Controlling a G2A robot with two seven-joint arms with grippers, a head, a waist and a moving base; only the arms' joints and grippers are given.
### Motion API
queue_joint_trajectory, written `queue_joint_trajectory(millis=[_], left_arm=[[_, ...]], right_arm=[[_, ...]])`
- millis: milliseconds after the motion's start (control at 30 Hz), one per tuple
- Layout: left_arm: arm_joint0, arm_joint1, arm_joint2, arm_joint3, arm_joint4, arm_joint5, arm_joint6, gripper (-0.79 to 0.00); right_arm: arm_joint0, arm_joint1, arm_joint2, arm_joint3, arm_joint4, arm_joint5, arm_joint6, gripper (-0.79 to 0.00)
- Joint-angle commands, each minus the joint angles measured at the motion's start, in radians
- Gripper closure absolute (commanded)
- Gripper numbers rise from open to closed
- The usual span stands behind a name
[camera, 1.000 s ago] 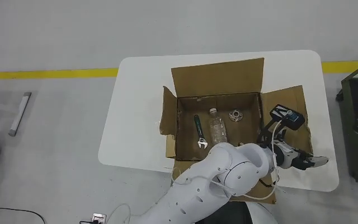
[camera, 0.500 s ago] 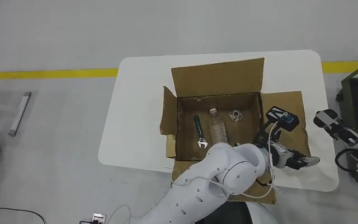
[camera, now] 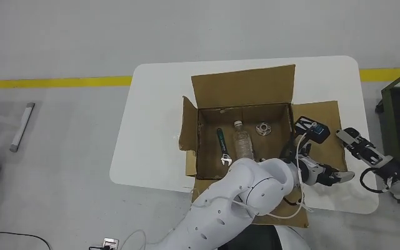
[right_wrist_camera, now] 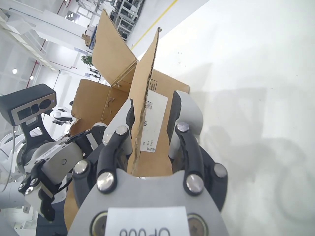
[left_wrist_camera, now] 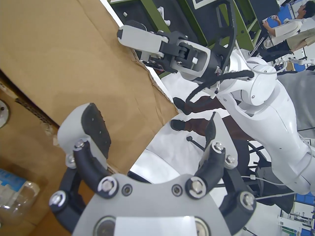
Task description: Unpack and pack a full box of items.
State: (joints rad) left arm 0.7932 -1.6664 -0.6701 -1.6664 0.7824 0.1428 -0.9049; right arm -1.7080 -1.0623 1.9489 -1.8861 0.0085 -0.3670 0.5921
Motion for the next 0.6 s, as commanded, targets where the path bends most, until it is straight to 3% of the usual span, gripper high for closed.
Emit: queue_joint_trajectory(millis=[0,33,100,300,567], left_arm=[[0.004,0.001,-0.006,-0.008,0.003,0.001,-0.003,-0.785],[0.005,0.001,-0.009,-0.011,0.005,0.000,-0.004,-0.785],[0.008,0.002,-0.016,-0.021,0.010,-0.001,-0.006,-0.785],[0.000,0.020,-0.048,-0.064,0.181,-0.016,-0.035,-0.785],[0.045,0.076,-0.160,-0.063,0.587,-0.056,-0.167,-0.785]], right_arm=[[0.004,0.000,-0.009,0.004,-0.004,-0.002,0.007,-0.289],[0.008,0.001,-0.014,0.007,-0.006,-0.002,0.007,-0.231],[0.015,0.001,-0.024,0.010,-0.005,-0.003,0.009,0.000],[0.027,0.001,-0.039,0.012,-0.002,-0.011,0.005,0.000],[0.005,-0.002,-0.029,-0.024,0.004,-0.016,-0.033,0.000]])
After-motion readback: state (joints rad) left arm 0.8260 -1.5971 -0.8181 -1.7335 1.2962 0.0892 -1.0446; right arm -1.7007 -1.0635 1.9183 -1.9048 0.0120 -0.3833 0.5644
